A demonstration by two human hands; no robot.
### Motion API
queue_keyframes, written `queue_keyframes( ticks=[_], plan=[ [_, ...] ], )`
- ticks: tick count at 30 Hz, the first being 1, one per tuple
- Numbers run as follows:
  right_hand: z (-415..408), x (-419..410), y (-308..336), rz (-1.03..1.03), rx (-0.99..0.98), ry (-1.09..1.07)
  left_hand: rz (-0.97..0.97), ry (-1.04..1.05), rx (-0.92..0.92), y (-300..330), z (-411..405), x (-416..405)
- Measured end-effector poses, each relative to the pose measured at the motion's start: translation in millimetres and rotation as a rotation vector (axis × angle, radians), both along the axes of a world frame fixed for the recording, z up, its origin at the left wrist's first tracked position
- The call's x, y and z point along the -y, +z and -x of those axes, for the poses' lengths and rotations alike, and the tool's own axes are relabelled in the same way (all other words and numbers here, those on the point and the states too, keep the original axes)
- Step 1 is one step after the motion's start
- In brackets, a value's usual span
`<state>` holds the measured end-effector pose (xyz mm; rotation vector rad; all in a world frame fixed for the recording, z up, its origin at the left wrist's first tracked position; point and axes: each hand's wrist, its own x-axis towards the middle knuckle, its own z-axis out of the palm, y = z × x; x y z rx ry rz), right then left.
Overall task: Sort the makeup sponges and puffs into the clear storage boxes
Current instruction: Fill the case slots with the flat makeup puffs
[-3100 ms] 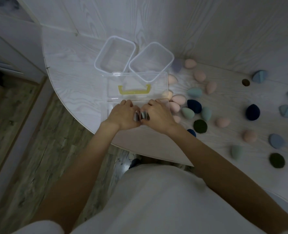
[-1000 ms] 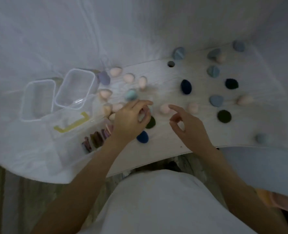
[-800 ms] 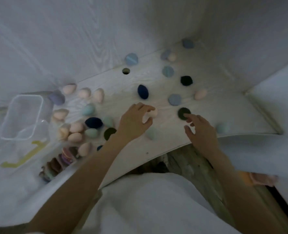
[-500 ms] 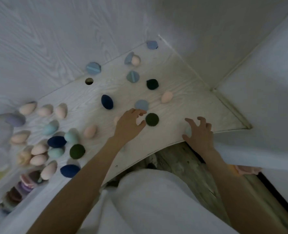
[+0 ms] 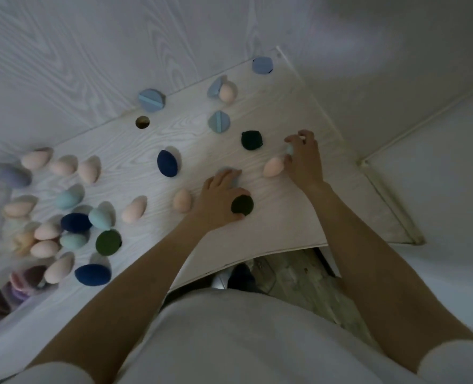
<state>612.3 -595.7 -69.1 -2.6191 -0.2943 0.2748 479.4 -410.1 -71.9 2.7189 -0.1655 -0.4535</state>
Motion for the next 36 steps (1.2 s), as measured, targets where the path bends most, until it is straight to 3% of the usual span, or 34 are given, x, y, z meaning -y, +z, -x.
queue_keyframes(
  ticks=[4,7,10,15,18,21,25,29,36],
  plan=[
    [-6,-3,0,0.071,0.088,0.062,-0.027,-0.024,0.07,2,1,4],
    [-14,-18,10,0.017,0.226,0.177,-0.04,0.019,-0.007,7,1,4],
    [-23,-49,12,0.038,0.153,0.334,-0.015,0.2,-0.04,9,5,-1],
    [-33,-83,-1,0.314,0.033,0.404,-0.017,0.387,0.005,5,6,-16],
    [-31,-92,9,0.195,0.138,0.362,0.182,0.499,0.031,9,8,-25],
    [-10,-88,27,-0.093,0.251,0.294,0.346,0.577,0.102,24,14,-32],
    [54,-83,50,-0.449,0.128,0.184,0.537,0.706,0.198,46,39,-47],
    [123,-101,57,-0.498,-0.107,0.22,0.765,0.899,0.256,62,87,-70],
    [212,-184,53,-0.496,-0.292,0.549,0.712,1.225,0.492,75,215,-136]
  ],
)
